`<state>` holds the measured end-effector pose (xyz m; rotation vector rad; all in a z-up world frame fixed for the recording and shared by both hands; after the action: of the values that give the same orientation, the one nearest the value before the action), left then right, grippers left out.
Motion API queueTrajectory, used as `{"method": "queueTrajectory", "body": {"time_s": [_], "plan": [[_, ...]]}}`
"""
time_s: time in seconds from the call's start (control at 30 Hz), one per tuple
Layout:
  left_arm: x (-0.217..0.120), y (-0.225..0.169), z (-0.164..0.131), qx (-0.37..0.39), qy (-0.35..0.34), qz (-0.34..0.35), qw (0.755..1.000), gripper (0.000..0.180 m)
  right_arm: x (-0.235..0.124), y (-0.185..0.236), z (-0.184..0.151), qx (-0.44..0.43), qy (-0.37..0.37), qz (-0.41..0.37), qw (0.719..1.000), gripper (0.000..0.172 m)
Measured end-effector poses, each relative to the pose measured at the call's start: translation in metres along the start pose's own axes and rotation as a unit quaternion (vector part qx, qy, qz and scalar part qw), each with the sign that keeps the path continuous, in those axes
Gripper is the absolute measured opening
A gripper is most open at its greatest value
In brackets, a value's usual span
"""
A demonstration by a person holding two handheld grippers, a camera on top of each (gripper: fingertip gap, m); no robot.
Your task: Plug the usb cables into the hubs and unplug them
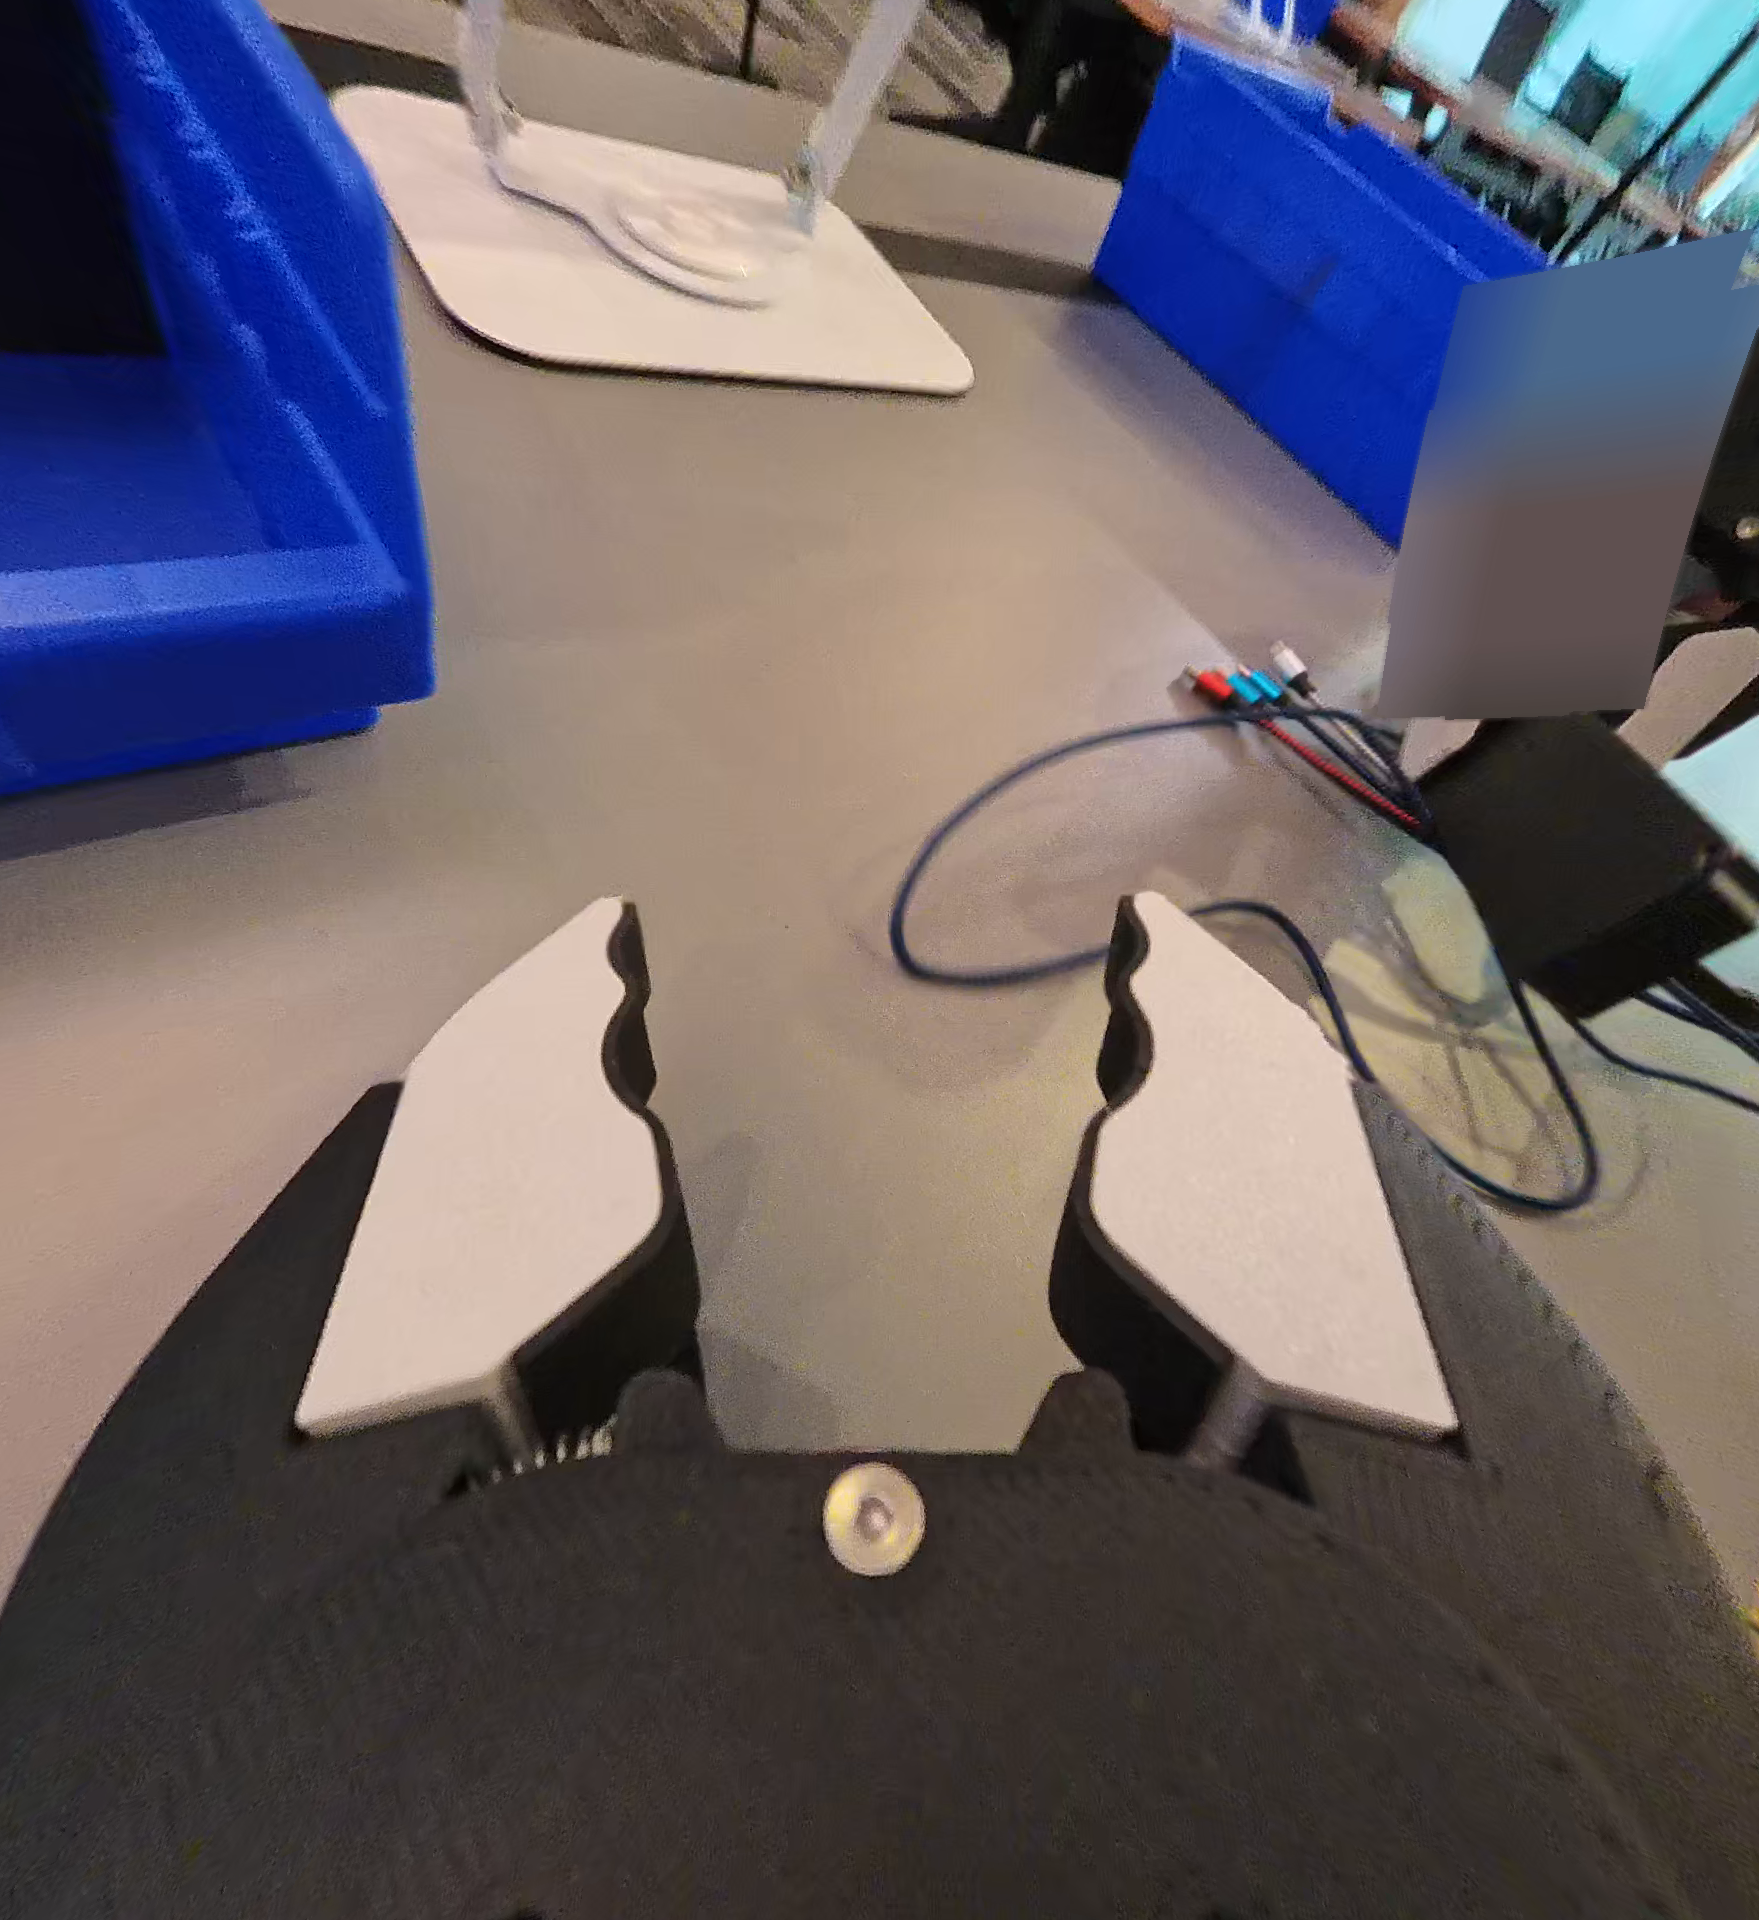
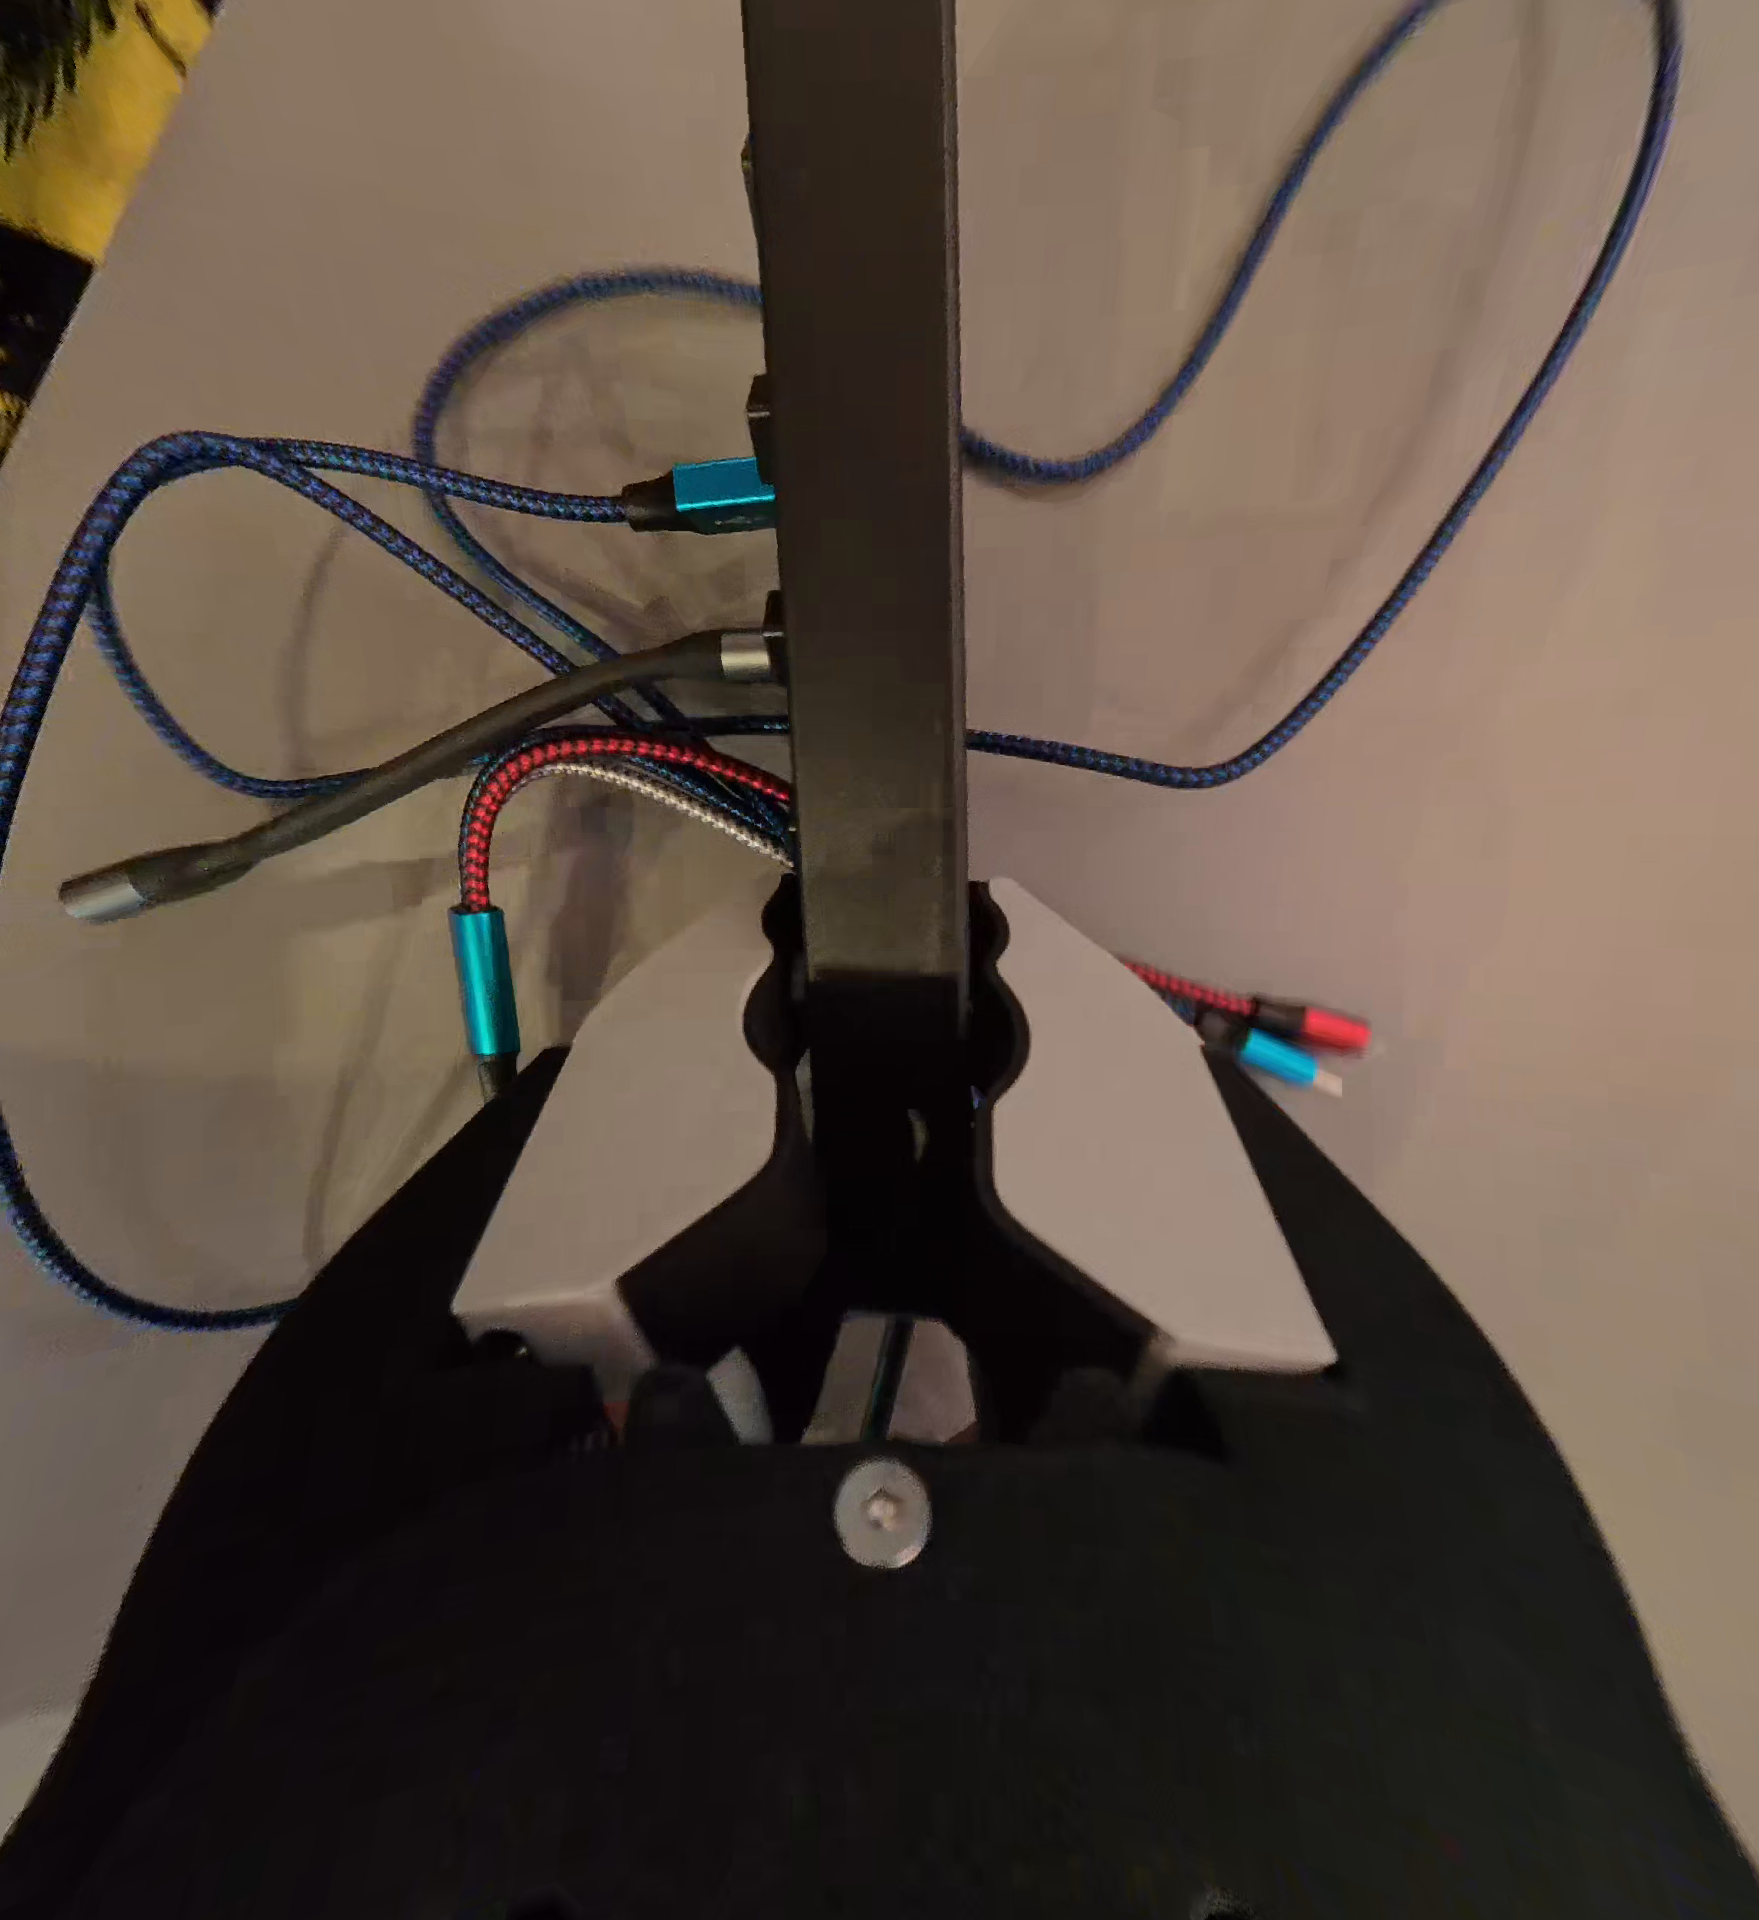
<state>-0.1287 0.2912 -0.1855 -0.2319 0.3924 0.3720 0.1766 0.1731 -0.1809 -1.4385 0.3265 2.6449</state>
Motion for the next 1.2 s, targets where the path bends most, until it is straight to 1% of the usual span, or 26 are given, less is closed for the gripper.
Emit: {"method": "queueTrajectory", "body": {"time_s": [0.1,0.27,0.43,0.57,0.73,0.9,1.07,1.2], "plan": [[-0.004,0.006,0.000,-0.021,-0.020,0.005,1.000,0.084,-0.028,-0.007,0.001,0.025,-0.059,-0.027,0.998,0.029],[-0.002,0.006,0.000,-0.022,-0.017,0.003,1.000,0.084,-0.091,-0.016,0.001,0.051,-0.134,-0.087,0.986,0.028],[-0.002,0.005,-0.001,-0.021,-0.015,0.003,1.000,0.083,-0.160,-0.028,-0.005,0.077,-0.194,-0.162,0.964,0.029],[-0.002,0.006,-0.001,-0.022,-0.014,0.001,1.000,0.083,-0.216,-0.036,-0.012,0.093,-0.225,-0.221,0.944,0.028],[-0.001,0.005,-0.001,-0.022,-0.011,0.001,1.000,0.083,-0.293,-0.053,-0.024,0.121,-0.253,-0.294,0.914,0.028],[-0.001,0.006,-0.001,-0.024,-0.012,0.000,1.000,0.082,-0.361,-0.072,-0.042,0.149,-0.263,-0.366,0.880,0.029],[0.000,0.006,-0.002,-0.023,-0.008,0.000,1.000,0.082,-0.420,-0.092,-0.059,0.168,-0.278,-0.441,0.837,0.028],[0.000,0.005,-0.002,-0.020,-0.006,0.004,1.000,0.082,-0.453,-0.114,-0.071,0.171,-0.299,-0.498,0.796,0.029]]}}
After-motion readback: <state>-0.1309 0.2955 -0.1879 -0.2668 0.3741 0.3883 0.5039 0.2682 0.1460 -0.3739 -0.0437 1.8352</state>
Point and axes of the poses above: each gripper's, where its closed fingertips meet, x out along the fingers, z out of its top, y = z × x across the jaws, the point moved 8 cm from there along -x, back along the fingers, and after that the axes turned 13 degrees about x, right-handed, at the moved point
